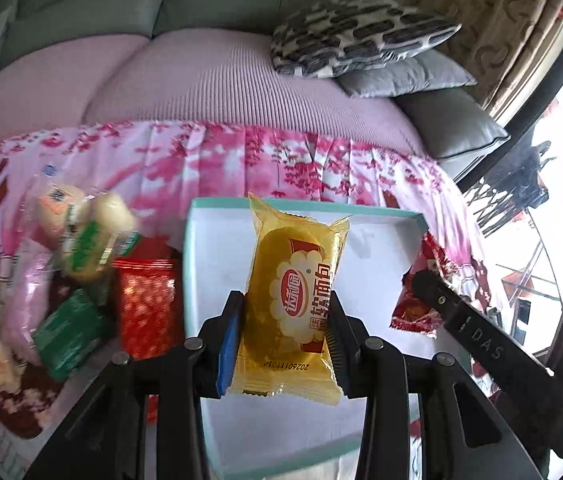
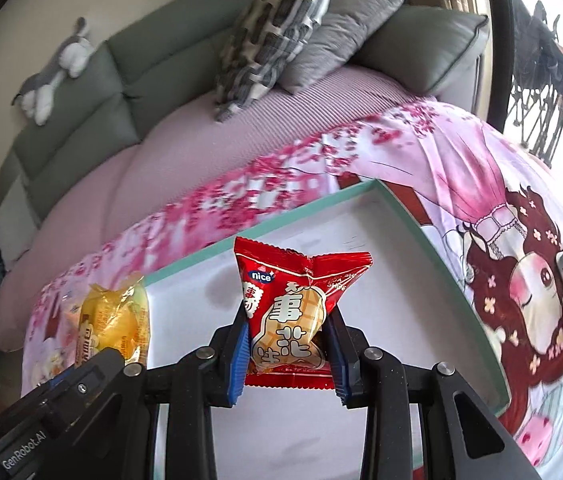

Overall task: Organize snacks
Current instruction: 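Carry both bags into the teal tray and open both tools to release, then withdraw both tools from the tray back over the snack pile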

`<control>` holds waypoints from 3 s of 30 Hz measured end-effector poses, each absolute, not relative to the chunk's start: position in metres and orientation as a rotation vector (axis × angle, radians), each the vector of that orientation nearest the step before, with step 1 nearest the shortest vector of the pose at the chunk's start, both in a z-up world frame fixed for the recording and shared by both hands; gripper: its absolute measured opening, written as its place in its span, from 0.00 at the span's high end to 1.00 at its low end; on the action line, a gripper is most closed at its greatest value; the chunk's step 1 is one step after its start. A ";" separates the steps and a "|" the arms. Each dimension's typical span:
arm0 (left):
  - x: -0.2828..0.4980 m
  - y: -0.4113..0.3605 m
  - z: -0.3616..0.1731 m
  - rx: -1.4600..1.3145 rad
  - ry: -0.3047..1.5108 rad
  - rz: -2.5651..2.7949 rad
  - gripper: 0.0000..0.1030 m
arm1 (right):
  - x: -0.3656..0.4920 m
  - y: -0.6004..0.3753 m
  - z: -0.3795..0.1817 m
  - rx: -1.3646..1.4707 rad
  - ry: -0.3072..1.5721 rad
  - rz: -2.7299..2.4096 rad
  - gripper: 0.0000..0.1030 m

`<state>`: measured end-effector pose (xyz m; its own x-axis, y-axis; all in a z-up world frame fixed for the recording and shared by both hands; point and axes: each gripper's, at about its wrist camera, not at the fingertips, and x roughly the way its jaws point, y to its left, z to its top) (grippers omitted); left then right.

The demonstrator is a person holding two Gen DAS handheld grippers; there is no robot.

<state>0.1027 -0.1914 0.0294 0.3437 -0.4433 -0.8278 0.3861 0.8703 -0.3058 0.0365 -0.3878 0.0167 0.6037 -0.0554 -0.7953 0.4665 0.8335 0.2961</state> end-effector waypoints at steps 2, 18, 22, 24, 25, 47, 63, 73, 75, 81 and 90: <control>0.108 -0.203 0.022 -0.054 1.113 -0.547 0.60 | 0.046 -0.400 0.009 0.508 0.899 -0.335 0.65; 0.123 -0.232 0.008 -0.040 1.119 -0.537 0.43 | 0.066 -0.431 -0.022 0.450 1.004 -0.355 0.49; 0.115 -0.212 0.018 -0.076 1.100 -0.471 0.30 | 0.057 -0.423 -0.019 0.449 1.002 -0.335 0.27; 0.110 -0.201 0.023 -0.085 1.090 -0.448 0.27 | 0.052 -0.419 -0.016 0.445 1.001 -0.335 0.20; 0.107 -0.194 0.026 -0.086 1.081 -0.431 0.24 | 0.049 -0.417 -0.014 0.449 0.999 -0.333 0.18; 0.054 -0.046 0.040 -0.134 0.978 -0.101 0.07 | -0.017 -0.322 0.035 0.373 0.896 -0.284 0.00; 0.080 0.036 0.008 -0.175 1.054 -0.039 0.07 | -0.003 -0.249 0.052 0.274 0.871 -0.253 0.00; 0.089 0.093 0.017 -0.197 1.049 -0.050 0.07 | 0.026 -0.187 0.059 0.267 0.835 -0.164 0.00; 0.092 0.105 0.015 -0.217 1.056 -0.033 0.07 | 0.032 -0.177 0.057 0.268 0.841 -0.144 0.00; 0.102 0.123 -0.002 -0.284 1.091 -0.003 0.07 | 0.048 -0.150 0.040 0.246 0.889 -0.084 0.01; 0.117 0.104 -0.018 -0.310 1.144 -0.031 0.07 | 0.058 -0.135 0.003 0.216 0.976 -0.054 0.02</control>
